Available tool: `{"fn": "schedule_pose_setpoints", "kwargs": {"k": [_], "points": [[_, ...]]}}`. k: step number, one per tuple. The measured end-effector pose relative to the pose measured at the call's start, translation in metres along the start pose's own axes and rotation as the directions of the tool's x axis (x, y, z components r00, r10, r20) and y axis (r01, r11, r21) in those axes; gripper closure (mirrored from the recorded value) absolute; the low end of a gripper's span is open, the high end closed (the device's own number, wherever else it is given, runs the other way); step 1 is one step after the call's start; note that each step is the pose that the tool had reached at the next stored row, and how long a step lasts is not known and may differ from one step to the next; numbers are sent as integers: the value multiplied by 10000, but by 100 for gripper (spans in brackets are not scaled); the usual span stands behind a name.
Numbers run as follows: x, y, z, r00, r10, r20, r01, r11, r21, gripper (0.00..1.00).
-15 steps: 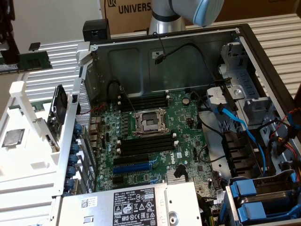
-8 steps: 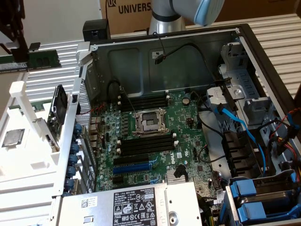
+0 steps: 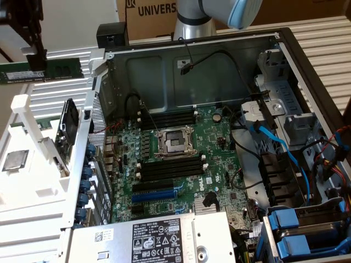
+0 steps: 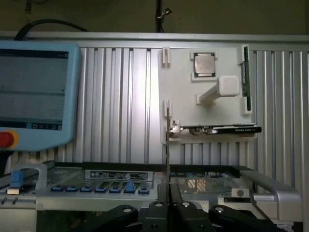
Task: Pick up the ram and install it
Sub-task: 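Pick up the ram and move it above insertion slot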
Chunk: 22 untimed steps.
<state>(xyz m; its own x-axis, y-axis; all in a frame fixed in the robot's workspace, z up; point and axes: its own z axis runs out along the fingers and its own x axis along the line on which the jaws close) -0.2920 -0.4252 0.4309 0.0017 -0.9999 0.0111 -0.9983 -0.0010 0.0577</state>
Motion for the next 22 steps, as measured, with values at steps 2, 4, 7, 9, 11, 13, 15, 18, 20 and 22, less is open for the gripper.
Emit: {"fn": "schedule_pose_setpoints", "kwargs": {"k": [2, 4, 7, 9, 11, 13, 15, 18, 20, 22], "points": [[0, -73, -4, 10000, -4, 7, 4, 10000, 30, 87], [0, -158, -9, 10000, -9, 9, 9, 10000, 41, 87], [0, -294, -17, 10000, -17, 13, 17, 10000, 44, 87], [1, -426, -25, 10000, -25, 16, 25, 10000, 44, 87], [1, -551, -32, 10000, -34, 19, 34, 10000, 51, 87], [1, -635, -37, 10000, -38, 18, 38, 10000, 55, 87], [1, -706, -40, 10000, -50, 18, 50, 10000, 60, 87], [1, -776, -41, 10000, -97, 15, 96, 9999, 93, 87], [1, -836, -39, 9999, -155, 11, 154, 9998, 144, 87], [1, -881, -37, 9999, -171, 8, 171, 9997, 197, 87]]}}
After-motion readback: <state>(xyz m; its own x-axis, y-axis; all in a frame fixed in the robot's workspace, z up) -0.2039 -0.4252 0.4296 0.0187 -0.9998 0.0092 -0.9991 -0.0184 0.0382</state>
